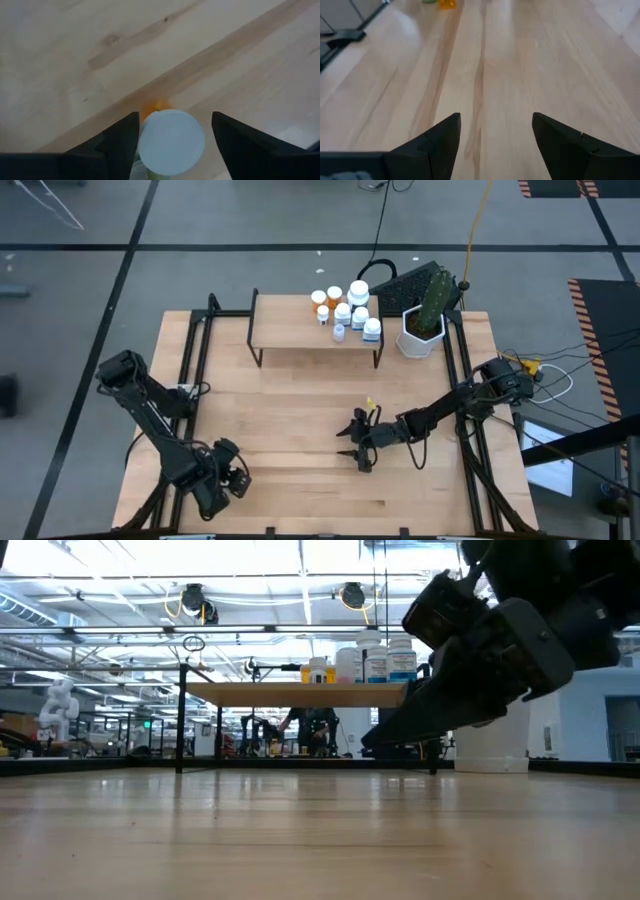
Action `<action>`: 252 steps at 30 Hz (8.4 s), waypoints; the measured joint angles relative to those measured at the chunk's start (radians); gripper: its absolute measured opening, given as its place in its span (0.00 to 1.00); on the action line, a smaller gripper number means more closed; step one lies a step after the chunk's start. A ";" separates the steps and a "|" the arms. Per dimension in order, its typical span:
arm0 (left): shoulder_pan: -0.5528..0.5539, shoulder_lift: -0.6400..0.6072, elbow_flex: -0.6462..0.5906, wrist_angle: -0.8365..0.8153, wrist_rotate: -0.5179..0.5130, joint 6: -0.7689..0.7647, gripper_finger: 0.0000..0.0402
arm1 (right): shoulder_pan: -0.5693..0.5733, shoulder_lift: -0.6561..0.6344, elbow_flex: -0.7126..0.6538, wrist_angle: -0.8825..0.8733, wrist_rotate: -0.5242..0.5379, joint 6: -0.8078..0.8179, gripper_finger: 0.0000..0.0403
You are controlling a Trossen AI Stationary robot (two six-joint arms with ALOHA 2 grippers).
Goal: Pick and place medicine bottles onto shelf by color
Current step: Put the orange pill bottle on the shelf, then put the green pill bottle on the shelf
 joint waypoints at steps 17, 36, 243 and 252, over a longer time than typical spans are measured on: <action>0.000 0.036 0.000 0.005 0.101 -0.099 0.70 | -0.091 0.000 0.000 0.058 -0.123 -0.055 0.60; 0.067 0.089 0.000 0.023 0.131 -0.007 0.50 | -0.091 0.000 0.000 0.067 -0.111 -0.050 0.60; 1.408 0.089 0.717 -0.185 0.105 2.215 0.52 | -0.050 0.000 0.000 -0.057 -0.089 -0.055 0.60; 1.547 0.124 0.714 -0.078 0.213 2.278 0.54 | -0.071 0.000 0.000 -0.060 -0.089 -0.055 0.60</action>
